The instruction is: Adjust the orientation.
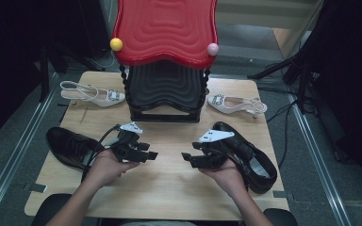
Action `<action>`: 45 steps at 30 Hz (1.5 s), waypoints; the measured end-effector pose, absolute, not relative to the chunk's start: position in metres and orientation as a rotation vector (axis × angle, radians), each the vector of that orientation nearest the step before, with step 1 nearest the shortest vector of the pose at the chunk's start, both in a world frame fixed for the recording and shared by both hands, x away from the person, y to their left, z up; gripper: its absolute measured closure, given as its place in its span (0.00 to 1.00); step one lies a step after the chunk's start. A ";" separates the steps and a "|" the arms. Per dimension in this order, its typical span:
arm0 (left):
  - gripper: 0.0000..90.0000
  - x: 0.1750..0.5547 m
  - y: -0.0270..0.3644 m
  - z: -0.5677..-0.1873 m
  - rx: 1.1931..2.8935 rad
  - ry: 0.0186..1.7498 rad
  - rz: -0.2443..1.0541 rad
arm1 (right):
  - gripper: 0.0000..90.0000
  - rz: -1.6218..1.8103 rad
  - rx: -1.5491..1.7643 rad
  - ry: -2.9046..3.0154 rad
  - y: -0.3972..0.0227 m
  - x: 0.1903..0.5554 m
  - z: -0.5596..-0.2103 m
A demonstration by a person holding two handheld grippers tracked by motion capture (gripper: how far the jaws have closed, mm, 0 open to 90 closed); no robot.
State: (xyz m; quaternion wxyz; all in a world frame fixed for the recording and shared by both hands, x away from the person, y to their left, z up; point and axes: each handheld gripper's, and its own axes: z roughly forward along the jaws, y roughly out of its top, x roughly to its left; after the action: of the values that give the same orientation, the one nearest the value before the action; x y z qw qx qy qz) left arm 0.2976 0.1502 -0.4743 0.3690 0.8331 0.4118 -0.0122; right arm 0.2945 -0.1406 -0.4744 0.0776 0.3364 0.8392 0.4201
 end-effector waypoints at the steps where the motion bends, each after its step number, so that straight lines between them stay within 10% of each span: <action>1: 0.51 0.297 0.149 -0.473 2.143 1.069 -0.035 | 0.51 1.280 1.019 2.504 -0.143 0.295 -0.475; 45: 0.44 0.284 0.192 -0.435 2.130 1.118 0.158 | 0.52 1.238 1.096 2.596 -0.145 0.295 -0.478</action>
State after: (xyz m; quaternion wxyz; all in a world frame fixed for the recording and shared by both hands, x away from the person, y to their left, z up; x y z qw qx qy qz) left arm 0.2845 0.1915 -0.4351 0.3575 0.8251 0.4331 0.0612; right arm 0.2948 -0.1452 -0.4776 0.0316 0.3560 0.8430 0.4020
